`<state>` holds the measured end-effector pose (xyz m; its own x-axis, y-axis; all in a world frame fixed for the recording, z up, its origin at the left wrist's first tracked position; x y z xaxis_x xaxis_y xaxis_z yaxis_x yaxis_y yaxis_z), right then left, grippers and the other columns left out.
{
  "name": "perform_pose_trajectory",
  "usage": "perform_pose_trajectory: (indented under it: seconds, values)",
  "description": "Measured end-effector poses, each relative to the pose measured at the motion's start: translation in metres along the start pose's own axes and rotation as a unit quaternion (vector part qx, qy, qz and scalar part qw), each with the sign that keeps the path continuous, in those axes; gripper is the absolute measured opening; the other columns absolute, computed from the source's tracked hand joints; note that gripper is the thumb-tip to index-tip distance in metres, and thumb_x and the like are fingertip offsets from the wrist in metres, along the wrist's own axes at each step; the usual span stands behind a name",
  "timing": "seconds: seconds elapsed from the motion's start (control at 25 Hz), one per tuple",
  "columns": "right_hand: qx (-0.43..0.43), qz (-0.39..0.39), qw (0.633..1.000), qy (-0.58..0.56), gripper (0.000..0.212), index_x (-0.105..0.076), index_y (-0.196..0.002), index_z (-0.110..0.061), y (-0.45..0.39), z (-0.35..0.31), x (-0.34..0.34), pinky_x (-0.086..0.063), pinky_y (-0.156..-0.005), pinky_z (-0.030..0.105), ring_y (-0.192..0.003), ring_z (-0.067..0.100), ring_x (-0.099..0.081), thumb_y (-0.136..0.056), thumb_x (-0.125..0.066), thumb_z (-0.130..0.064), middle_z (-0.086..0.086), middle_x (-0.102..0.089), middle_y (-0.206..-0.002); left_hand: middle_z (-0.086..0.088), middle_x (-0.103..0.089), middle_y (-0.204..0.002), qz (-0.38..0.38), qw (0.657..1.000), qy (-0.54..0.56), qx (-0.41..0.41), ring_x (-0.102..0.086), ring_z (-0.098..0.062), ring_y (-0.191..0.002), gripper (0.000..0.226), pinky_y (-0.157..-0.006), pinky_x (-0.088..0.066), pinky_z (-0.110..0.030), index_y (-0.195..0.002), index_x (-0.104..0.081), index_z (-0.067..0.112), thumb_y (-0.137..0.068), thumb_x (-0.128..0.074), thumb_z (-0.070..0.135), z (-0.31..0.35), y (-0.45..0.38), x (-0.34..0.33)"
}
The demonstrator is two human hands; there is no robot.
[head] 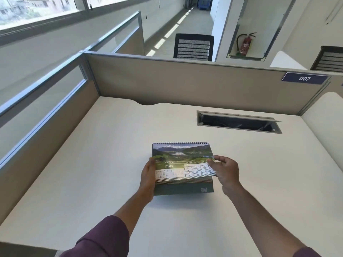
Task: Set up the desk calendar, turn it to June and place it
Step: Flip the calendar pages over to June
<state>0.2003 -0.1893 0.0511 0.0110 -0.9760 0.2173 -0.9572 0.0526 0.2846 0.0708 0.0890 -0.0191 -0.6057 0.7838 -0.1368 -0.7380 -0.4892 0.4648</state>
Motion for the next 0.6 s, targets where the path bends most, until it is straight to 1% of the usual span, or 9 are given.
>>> perform_pose_trajectory:
  seconds: [0.08, 0.12, 0.16, 0.24, 0.28, 0.32, 0.36, 0.48, 0.6]
  values:
    - [-0.062, -0.039, 0.990, -0.121, 0.036, -0.069, -0.117, 0.001, -0.001, -0.001, -0.006, -0.059, -0.068, 0.034, -0.075, 0.024, -0.071, -0.084, -0.082, -0.006, 0.017, -0.076, -0.091, 0.002, -0.084, -0.100, -0.030, 0.999, 0.021, 0.020, -0.080, -0.022, -0.091, 0.072, -0.075, -0.059, -0.037, -0.114, -0.075, 0.033, -0.096, -0.021, 0.077, -0.002, 0.000, -0.003]
    - [-0.094, -0.064, 0.975, -0.192, 0.034, -0.069, -0.118, 0.002, 0.000, -0.005, -0.011, -0.061, -0.066, 0.033, -0.077, 0.024, -0.070, -0.086, -0.079, -0.005, 0.015, -0.076, -0.094, 0.001, -0.083, -0.103, -0.039, 0.999, 0.023, 0.021, -0.079, -0.023, -0.093, 0.075, -0.076, -0.059, -0.038, -0.115, -0.076, 0.034, -0.096, -0.018, 0.077, -0.002, 0.001, -0.004]
    - [-0.117, -0.086, 0.957, -0.251, 0.030, -0.070, -0.118, 0.001, 0.001, -0.011, -0.016, -0.060, -0.062, 0.029, -0.079, 0.023, -0.069, -0.089, -0.074, -0.005, 0.014, -0.074, -0.096, 0.001, -0.083, -0.103, -0.038, 0.999, 0.020, 0.017, -0.079, -0.024, -0.094, 0.070, -0.075, -0.059, -0.039, -0.116, -0.075, 0.034, -0.098, -0.021, 0.075, -0.001, 0.002, -0.004]
    - [-0.129, -0.118, 0.931, -0.320, 0.022, -0.070, -0.116, -0.001, 0.002, -0.026, -0.023, -0.060, -0.056, 0.023, -0.082, 0.022, -0.069, -0.095, -0.067, -0.005, 0.014, -0.073, -0.102, -0.001, -0.083, -0.102, -0.028, 1.000, 0.002, -0.011, -0.078, -0.023, -0.090, 0.041, -0.068, -0.061, -0.038, -0.117, -0.070, 0.031, -0.103, -0.042, 0.057, 0.003, 0.006, -0.003]
    - [-0.124, -0.134, 0.922, -0.342, 0.023, -0.067, -0.119, -0.002, 0.003, -0.033, -0.026, -0.062, -0.057, 0.023, -0.088, 0.023, -0.070, -0.096, -0.064, -0.002, 0.016, -0.073, -0.106, -0.003, -0.083, -0.102, -0.026, 0.999, 0.002, -0.023, -0.079, -0.024, -0.087, 0.024, -0.064, -0.062, -0.038, -0.118, -0.067, 0.030, -0.104, -0.051, 0.042, 0.003, 0.007, -0.002]
    - [-0.114, -0.145, 0.915, -0.359, 0.030, -0.062, -0.125, -0.005, 0.003, -0.040, -0.028, -0.064, -0.061, 0.026, -0.095, 0.027, -0.071, -0.096, -0.063, 0.002, 0.017, -0.074, -0.109, -0.005, -0.083, -0.101, -0.029, 0.999, 0.011, -0.025, -0.080, -0.025, -0.083, 0.016, -0.061, -0.062, -0.037, -0.118, -0.065, 0.030, -0.104, -0.056, 0.028, 0.002, 0.008, -0.003]
    - [-0.104, -0.147, 0.913, -0.367, 0.040, -0.057, -0.130, -0.009, 0.003, -0.044, -0.029, -0.065, -0.066, 0.028, -0.101, 0.029, -0.072, -0.094, -0.064, 0.007, 0.019, -0.075, -0.112, -0.007, -0.083, -0.100, -0.033, 0.999, 0.018, -0.022, -0.080, -0.026, -0.081, 0.018, -0.059, -0.062, -0.037, -0.117, -0.063, 0.031, -0.103, -0.058, 0.020, 0.001, 0.009, -0.003]
    - [-0.073, -0.130, 0.922, -0.356, 0.060, -0.051, -0.137, -0.018, 0.002, -0.052, -0.030, -0.065, -0.069, 0.028, -0.100, 0.030, -0.073, -0.088, -0.069, 0.011, 0.019, -0.075, -0.112, -0.009, -0.084, -0.099, -0.034, 0.999, 0.020, -0.019, -0.081, -0.028, -0.080, 0.022, -0.059, -0.063, -0.037, -0.118, -0.061, 0.032, -0.103, -0.058, 0.016, 0.003, 0.013, -0.003]
    - [-0.060, -0.111, 0.931, -0.343, 0.061, -0.052, -0.136, -0.017, -0.001, -0.054, -0.031, -0.065, -0.069, 0.028, -0.092, 0.028, -0.077, -0.085, -0.075, 0.006, 0.020, -0.075, -0.114, -0.008, -0.084, -0.096, -0.033, 0.999, 0.022, -0.019, -0.081, -0.027, -0.077, 0.021, -0.057, -0.063, -0.035, -0.116, -0.060, 0.033, -0.104, -0.058, 0.017, 0.003, 0.016, -0.001]
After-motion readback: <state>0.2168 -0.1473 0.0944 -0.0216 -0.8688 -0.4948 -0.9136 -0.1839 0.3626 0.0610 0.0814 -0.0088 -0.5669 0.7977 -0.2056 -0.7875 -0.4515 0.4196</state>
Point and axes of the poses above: each hand's wrist, its own y-axis away from the middle knuckle, its own x-axis out of the back of the hand, z = x × y, the point moved 8 cm from there along -y, towards the middle knuckle
